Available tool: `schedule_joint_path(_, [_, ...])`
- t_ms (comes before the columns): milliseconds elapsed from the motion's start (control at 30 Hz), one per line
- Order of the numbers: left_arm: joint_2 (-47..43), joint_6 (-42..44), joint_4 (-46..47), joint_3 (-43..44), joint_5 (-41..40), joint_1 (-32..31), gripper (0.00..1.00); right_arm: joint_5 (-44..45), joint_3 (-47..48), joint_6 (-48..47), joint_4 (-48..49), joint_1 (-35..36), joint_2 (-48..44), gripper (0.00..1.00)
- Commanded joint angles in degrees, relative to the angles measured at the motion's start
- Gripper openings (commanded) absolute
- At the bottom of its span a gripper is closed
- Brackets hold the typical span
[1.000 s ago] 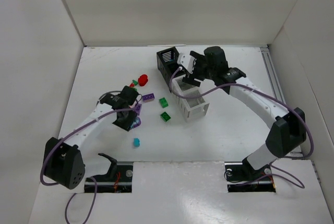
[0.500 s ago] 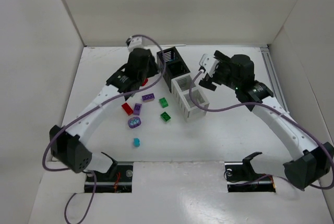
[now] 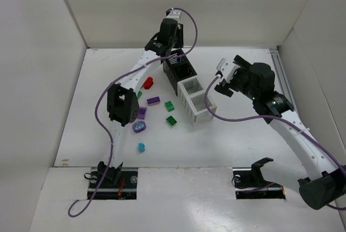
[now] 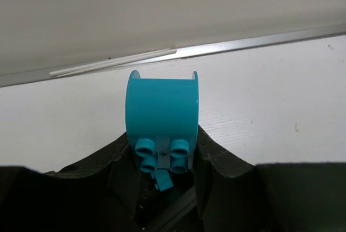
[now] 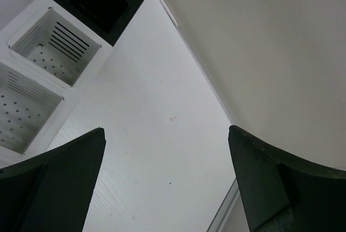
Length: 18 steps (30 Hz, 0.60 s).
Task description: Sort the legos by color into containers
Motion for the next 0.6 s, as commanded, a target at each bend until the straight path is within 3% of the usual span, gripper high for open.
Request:
schedule_joint_path(0, [-0.4, 1.3, -1.0, 4.5, 3.9, 1.4, 0.09, 1.4, -0.6, 1.0, 0.3, -0.6, -0.5, 1.00])
schedule_joint_path(267, [-3.7, 1.8, 1.6, -6.1, 5.3, 1.4, 0.15, 1.9, -1.7, 1.6, -0.3, -1.7, 1.1, 1.00])
schedule_joint_path(467, [-3.7, 0.3, -1.6, -7.4, 3.6, 1.4, 0.19, 0.8, -1.7, 1.6, -0.3, -2.2, 3.8, 1.00])
schedule_joint_path(567, [-4.3, 0.3, -2.2, -8.0, 3.0, 1.4, 0.30, 0.3, -1.7, 1.6, -0.3, -2.2, 3.8, 1.00])
